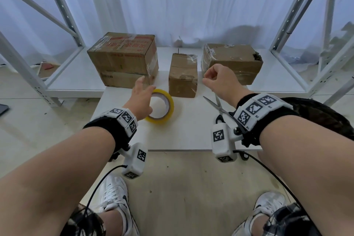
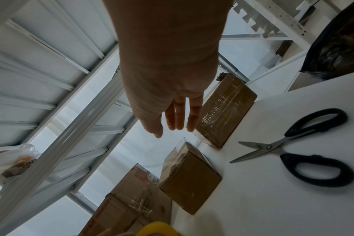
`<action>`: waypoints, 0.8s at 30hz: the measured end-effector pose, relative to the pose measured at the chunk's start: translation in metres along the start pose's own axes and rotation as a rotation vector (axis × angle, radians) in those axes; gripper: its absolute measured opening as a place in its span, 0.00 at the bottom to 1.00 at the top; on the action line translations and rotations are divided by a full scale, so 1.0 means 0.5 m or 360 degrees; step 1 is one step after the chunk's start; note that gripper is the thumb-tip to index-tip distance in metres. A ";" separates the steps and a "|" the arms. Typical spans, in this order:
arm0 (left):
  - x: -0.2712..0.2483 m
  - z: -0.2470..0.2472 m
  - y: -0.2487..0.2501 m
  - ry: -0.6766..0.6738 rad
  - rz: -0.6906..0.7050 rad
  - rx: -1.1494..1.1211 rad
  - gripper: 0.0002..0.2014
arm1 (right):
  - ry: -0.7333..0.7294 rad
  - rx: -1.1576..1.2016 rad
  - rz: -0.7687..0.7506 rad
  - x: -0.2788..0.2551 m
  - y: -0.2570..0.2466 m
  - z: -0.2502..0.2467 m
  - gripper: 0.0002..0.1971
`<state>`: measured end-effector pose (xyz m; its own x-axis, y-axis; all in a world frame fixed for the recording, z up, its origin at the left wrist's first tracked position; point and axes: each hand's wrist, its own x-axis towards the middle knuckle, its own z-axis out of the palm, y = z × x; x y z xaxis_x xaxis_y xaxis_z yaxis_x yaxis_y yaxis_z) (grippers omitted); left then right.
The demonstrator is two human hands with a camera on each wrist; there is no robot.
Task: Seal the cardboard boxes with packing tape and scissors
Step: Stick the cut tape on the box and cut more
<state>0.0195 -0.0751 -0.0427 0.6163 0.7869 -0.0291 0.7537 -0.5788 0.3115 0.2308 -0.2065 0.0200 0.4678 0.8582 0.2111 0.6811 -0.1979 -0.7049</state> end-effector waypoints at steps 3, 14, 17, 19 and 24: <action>0.022 -0.004 -0.024 -0.0164 0.0058 0.0151 0.28 | -0.0054 -0.0077 -0.0022 0.023 -0.001 -0.007 0.04; 0.157 -0.117 0.117 -0.0070 0.0417 -0.0353 0.20 | -0.0080 -0.0015 -0.0078 0.134 0.014 0.010 0.08; 0.176 -0.094 0.140 -0.0209 0.0192 -0.1097 0.28 | -0.0005 0.0088 -0.0032 0.149 0.044 0.040 0.09; 0.191 -0.073 0.143 -0.0339 0.0050 -0.1329 0.37 | 0.0062 0.0105 0.0009 0.159 0.062 0.051 0.10; 0.219 -0.060 0.148 -0.0500 0.0026 -0.1249 0.30 | 0.0151 0.0138 -0.0029 0.174 0.075 0.057 0.10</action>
<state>0.1357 -0.0253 0.0055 0.7482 0.6164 -0.2455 0.4386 -0.1819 0.8801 0.2807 -0.1257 -0.0073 0.5098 0.8118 0.2848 0.6408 -0.1375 -0.7553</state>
